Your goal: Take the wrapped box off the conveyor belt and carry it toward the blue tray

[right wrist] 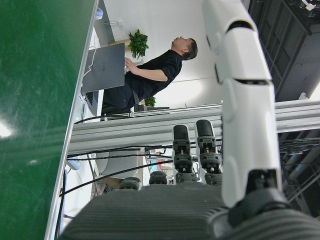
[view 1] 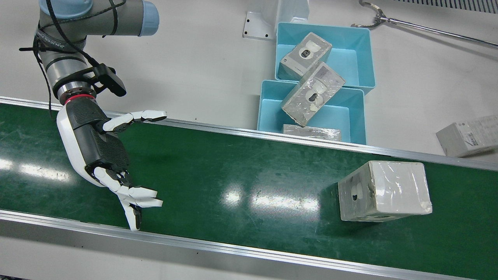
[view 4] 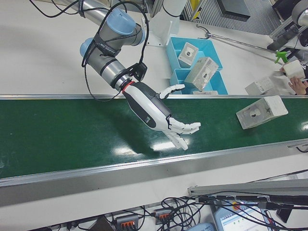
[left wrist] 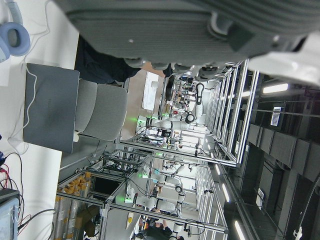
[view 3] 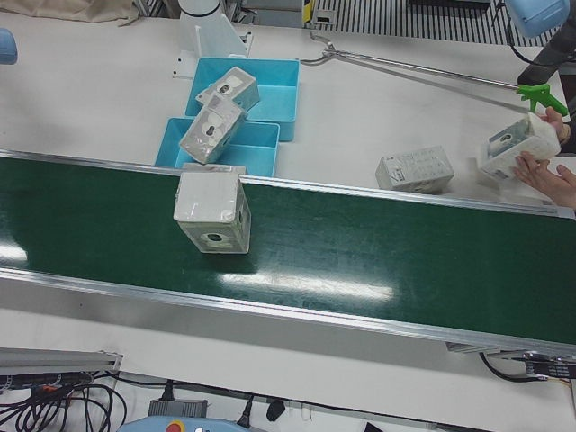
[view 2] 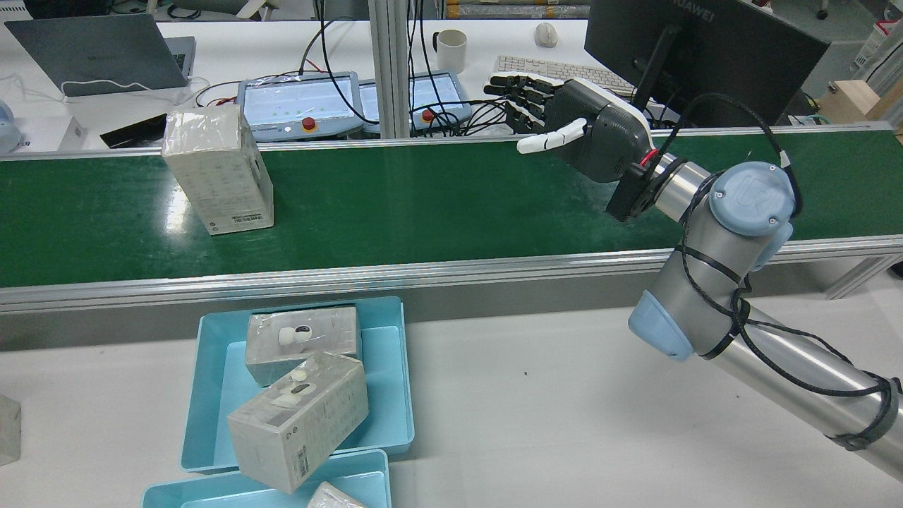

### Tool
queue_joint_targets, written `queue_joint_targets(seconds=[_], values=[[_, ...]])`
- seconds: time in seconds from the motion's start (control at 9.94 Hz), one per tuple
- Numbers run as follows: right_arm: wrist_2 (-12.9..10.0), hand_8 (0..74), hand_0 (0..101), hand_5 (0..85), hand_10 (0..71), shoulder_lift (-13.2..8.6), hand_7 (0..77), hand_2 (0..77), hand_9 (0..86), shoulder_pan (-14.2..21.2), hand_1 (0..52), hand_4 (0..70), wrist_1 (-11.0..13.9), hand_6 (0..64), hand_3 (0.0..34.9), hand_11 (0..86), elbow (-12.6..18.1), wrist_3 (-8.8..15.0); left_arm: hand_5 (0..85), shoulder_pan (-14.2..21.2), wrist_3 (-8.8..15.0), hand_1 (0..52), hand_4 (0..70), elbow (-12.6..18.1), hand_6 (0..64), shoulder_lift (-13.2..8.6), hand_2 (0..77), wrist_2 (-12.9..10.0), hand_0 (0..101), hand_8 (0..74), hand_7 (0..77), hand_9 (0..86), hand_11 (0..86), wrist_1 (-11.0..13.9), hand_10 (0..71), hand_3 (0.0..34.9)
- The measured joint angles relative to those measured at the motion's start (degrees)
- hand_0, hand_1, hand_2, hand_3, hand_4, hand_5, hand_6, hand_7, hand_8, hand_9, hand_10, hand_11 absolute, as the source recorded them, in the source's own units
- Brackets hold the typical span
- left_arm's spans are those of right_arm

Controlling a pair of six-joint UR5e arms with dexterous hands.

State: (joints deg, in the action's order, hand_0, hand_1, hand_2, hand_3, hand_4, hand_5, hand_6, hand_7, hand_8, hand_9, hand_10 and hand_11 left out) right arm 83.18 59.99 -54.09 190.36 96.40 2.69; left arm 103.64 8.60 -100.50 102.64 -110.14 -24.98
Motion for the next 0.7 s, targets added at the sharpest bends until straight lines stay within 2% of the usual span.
queue_joint_targets(seconds=[0.1,0.2,0.3,0.6,0.7], values=[[-0.02,0.5,50,19.1,0.0,-0.02,19.6,15.8,2.7,-0.04,18.0,18.0,0.19,6.5,4.1,1.6,0.19,-0.06,1.1,0.00,0.00,0.0,0.0,0.00,0.0,0.00,0.5,0.00,0,0.5,0.5,0.5,0.5,0.00,0.5,0.0],[-0.03,0.5,50,19.1,0.0,-0.01,19.6,15.8,2.7,-0.05,18.0,18.0,0.46,6.5,4.1,1.6,0.34,-0.10,1.1,0.00,0.00,0.0,0.0,0.00,0.0,0.00,0.5,0.00,0,0.5,0.5,0.5,0.0,0.00,0.0,0.0],[-0.06,0.5,50,22.4,0.0,0.00,22.9,16.4,2.7,-0.08,17.5,20.2,0.66,7.6,4.0,1.6,0.37,-0.12,1.1,0.00,0.00,0.0,0.0,0.00,0.0,0.00,0.5,0.00,0,0.5,0.5,0.5,0.0,0.00,0.5,0.0],[-0.12,0.5,50,21.8,0.0,0.09,21.3,16.4,2.7,-0.13,16.9,18.0,0.86,7.6,3.9,1.6,0.42,-0.21,1.1,0.00,0.00,0.0,0.0,0.00,0.0,0.00,1.1,0.00,0,0.5,0.5,0.5,0.0,0.00,0.5,0.0],[-0.12,0.5,50,21.3,0.0,0.11,21.3,15.8,2.7,-0.13,16.9,18.0,0.88,7.6,2.8,1.6,0.48,-0.22,1.1,0.00,0.00,0.0,0.0,0.00,0.0,0.00,1.1,0.00,0,0.5,0.5,0.5,0.5,0.00,0.5,0.0]])
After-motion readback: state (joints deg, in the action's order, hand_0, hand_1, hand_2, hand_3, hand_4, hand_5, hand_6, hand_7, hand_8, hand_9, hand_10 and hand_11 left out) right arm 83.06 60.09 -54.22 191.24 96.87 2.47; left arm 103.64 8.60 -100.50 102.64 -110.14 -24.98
